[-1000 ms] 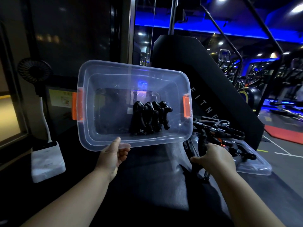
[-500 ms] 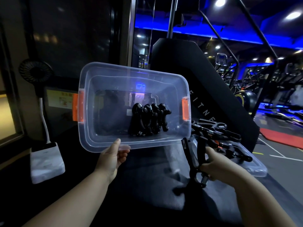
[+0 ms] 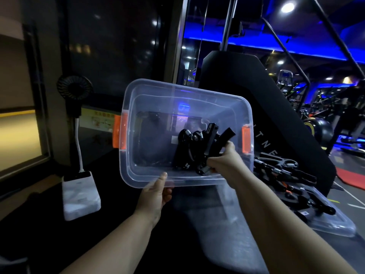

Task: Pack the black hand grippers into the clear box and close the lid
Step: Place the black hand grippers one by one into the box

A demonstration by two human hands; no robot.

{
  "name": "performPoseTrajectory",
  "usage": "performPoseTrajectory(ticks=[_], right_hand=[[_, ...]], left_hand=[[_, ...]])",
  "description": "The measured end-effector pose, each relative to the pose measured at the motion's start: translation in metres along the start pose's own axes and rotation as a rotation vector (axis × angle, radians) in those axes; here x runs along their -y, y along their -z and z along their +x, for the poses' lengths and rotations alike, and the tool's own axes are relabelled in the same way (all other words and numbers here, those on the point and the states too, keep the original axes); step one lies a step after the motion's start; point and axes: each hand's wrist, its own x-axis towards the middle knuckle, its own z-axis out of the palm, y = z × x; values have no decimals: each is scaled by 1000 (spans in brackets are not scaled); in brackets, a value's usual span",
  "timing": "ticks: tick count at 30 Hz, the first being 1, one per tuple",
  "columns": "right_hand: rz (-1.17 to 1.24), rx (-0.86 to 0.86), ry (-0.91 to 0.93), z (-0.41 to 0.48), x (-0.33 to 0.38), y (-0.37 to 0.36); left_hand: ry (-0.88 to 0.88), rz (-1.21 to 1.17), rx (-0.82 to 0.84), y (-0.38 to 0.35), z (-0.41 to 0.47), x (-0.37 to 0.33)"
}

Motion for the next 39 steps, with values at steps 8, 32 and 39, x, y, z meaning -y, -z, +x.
performPoseTrajectory(ticks=[8, 32, 39], right_hand=[[-332, 58, -90, 47, -2, -70], [-815, 32, -110, 91, -5, -121], [-1160, -75, 187, 88, -3, -108]], left_hand=[[-15, 0, 45, 2, 0, 0], [-37, -64, 131, 1, 1, 0], [-35, -76, 136, 1, 0, -1]])
